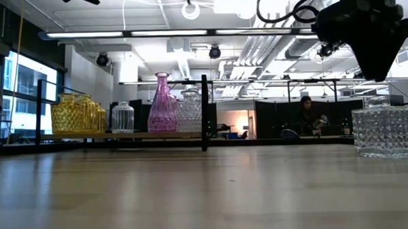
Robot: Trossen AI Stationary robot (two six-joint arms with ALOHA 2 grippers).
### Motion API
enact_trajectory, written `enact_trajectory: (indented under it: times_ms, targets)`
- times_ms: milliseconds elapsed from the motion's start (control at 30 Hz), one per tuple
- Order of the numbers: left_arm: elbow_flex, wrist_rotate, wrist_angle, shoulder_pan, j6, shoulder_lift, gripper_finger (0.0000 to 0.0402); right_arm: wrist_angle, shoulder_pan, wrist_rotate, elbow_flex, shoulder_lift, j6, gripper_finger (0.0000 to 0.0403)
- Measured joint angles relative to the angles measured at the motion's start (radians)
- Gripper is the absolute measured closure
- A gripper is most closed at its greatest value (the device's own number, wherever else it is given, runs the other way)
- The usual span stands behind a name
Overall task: Sort vases onto shelf
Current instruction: Put the transparent vase on the shelf aligned with the left transparent vase
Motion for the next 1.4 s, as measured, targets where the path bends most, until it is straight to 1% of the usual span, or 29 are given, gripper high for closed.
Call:
enact_trajectory:
  times_ms: [167,300,567,767,1033,1400]
  targets:
    - [0.0,0.0,0.0,0.0,0.0,0.002,0.0261,0.105,-0.013,-0.004,-0.051,0.012,-0.061,0.0304]
    - [0.0,0.0,0.0,0.0,0.0,0.002,0.0261,0.097,-0.024,-0.004,-0.085,0.018,-0.069,0.0304]
    - [0.0,-0.001,-0.001,0.0,0.0,0.002,0.0261,0.101,-0.037,0.008,-0.087,0.018,-0.082,0.0304]
    - [0.0,0.0,-0.001,0.0,0.0,0.002,0.0261,0.105,-0.037,0.079,-0.048,0.018,-0.081,0.0304]
    - [0.0,0.0,-0.004,0.0,-0.004,0.002,0.0261,0.07,-0.034,0.022,-0.051,0.018,-0.075,0.0304]
    - [0.0,0.0,-0.028,0.0,-0.01,0.002,0.0261,0.075,-0.028,0.021,-0.051,0.017,-0.081,0.0304]
